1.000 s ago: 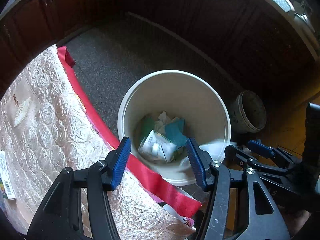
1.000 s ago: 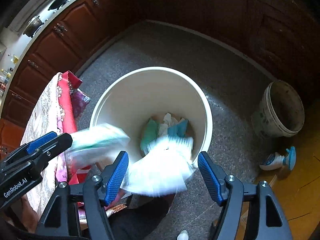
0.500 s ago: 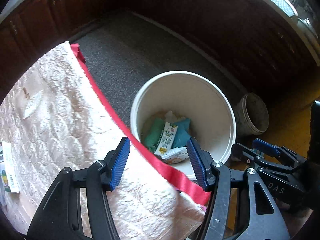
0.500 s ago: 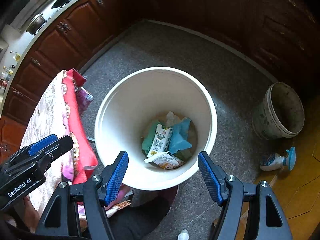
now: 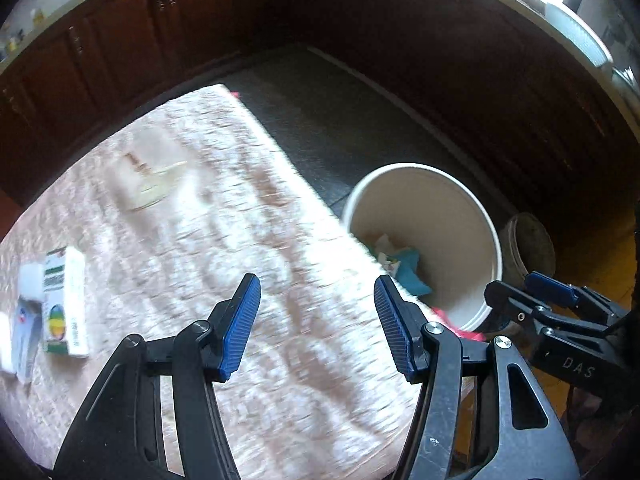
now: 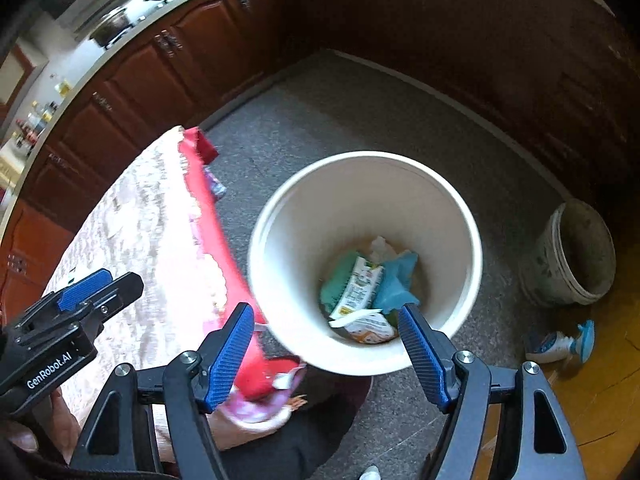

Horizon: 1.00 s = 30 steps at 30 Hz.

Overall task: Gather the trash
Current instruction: 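Move both open tools back over the medicine boxes on the table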

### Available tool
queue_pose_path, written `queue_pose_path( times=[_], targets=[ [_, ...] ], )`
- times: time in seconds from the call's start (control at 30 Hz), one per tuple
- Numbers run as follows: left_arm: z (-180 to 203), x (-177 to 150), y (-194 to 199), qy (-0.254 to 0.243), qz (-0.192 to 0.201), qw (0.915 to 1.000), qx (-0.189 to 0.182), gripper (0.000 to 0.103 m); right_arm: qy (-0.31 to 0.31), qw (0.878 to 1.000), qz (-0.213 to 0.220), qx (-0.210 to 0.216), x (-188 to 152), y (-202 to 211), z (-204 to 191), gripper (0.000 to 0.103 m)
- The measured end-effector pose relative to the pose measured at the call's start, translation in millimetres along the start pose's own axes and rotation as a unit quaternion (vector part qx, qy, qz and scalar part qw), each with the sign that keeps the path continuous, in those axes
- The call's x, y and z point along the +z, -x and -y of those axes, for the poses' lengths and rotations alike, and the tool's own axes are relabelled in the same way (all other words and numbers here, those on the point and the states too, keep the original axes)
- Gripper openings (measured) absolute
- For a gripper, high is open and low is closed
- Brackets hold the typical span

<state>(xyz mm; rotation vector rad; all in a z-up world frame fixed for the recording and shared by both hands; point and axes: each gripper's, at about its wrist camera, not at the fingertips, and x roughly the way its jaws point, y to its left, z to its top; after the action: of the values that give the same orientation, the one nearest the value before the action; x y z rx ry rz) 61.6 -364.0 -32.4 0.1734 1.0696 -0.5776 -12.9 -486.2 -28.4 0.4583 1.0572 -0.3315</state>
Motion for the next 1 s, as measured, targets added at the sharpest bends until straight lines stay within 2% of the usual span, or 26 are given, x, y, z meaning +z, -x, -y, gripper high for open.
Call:
queue_pose_path(
  times=[0.43,0.8,1.0],
  targets=[
    [-94.3,-37.8,36.4,0.064,0.015,0.9972,0.037,0.058,0.072,0.997,-0.006,0.038,-7.3,-6.3,-87.0,0.073],
    [-205.7,-65.8,65.8,0.103,0.000,0.9923,0.068,0.058,0.129,0.988,-0.028,0.076,-19.3,-24.8,-165.5,0.073],
    [-258.7,-81.7,71.4,0.116,0.001,0.9891,0.091,0.066,0.164,0.981,-0.045,0.089,-25.8,-39.3,-214.1,0.074]
  ],
)
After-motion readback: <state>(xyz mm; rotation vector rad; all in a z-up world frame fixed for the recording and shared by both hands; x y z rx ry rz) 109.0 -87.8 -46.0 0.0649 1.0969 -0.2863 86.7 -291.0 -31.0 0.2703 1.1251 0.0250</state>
